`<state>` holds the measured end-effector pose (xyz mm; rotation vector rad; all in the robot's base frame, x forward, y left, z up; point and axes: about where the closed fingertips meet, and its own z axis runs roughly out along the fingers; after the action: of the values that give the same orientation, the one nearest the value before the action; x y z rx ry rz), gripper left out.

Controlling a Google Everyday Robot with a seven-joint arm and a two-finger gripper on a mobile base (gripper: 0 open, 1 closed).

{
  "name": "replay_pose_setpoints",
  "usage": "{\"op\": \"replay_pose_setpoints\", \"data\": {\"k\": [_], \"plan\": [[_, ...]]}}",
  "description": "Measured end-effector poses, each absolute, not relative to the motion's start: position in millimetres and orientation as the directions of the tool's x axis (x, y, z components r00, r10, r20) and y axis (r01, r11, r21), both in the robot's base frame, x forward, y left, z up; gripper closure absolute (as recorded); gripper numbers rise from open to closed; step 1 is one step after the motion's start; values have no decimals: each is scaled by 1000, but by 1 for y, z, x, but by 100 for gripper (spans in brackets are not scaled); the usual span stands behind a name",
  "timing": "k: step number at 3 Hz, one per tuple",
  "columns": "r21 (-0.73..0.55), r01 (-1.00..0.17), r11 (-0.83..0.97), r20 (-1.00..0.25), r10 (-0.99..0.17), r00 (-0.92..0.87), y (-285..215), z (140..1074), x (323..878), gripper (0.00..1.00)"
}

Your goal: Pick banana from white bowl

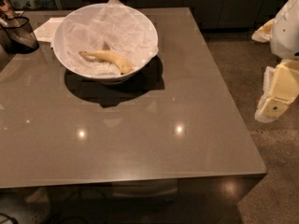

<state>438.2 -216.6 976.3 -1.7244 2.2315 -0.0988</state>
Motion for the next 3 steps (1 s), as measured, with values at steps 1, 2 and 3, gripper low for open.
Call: {"op": "replay_pose_setpoints", "data": {"k": [1,2,3], "plan": [[-246,-931,270,-207,-953,-221,-217,976,438,0],[-283,-906,314,-172,-946,-274,-210,982,449,0],[-349,-867,355,-111,-935,-338,-178,995,487,0]]}}
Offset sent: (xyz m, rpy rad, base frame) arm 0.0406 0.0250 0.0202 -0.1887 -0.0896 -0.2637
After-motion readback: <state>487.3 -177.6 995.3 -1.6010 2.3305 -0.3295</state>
